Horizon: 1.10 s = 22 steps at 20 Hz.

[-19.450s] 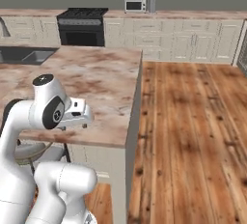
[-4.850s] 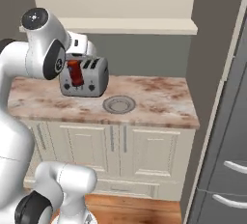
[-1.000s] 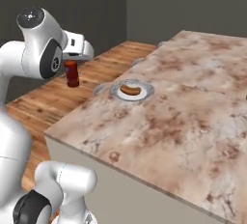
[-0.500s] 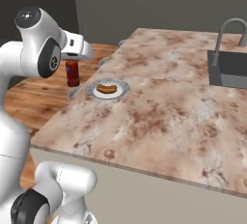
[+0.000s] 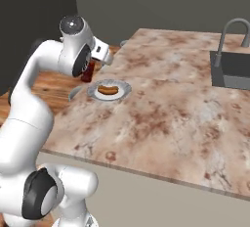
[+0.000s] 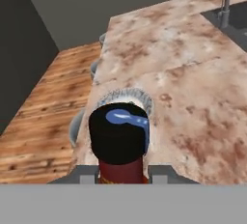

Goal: Move the hot dog bun to the plate on the dining table and place the condiment next to that plate. Then navigate to the fridge and take the sausage and place it on the plate as well.

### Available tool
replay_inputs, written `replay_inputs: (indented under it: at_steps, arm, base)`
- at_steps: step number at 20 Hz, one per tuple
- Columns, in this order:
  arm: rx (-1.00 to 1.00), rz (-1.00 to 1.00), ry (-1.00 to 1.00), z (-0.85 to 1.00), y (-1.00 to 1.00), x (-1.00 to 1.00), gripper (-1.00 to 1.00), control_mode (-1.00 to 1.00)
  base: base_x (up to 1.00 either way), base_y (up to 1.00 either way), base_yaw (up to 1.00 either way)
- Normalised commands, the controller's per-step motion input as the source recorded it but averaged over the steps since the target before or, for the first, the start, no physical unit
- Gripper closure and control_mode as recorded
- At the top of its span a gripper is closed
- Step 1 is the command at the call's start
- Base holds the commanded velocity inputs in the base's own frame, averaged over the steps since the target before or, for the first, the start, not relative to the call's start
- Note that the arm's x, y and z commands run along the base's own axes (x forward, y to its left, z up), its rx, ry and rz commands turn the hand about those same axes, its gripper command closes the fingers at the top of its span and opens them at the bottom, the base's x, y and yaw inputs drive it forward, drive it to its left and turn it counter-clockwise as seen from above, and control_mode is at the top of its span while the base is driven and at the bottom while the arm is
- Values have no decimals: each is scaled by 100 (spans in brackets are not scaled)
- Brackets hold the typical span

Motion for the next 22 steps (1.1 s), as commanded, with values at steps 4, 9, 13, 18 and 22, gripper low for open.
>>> replay_inputs:
  at_steps: [4,9,13,18,22]
  arm:
    - [13,50,-7,-76,-67,82,100,-100]
    - [-1,64,-14,-82,-35,60,100,-100]
    - [-5,46,-25,-63,0,56,100,-100]
    - [-7,30,-30,-49,5,49,100,-100]
    - [-10,19,-34,-62,25,5,100,-100]
  base:
    - [0,0,0]
    - [0,0,0]
    - [0,0,0]
    - [0,0,0]
    - [0,0,0]
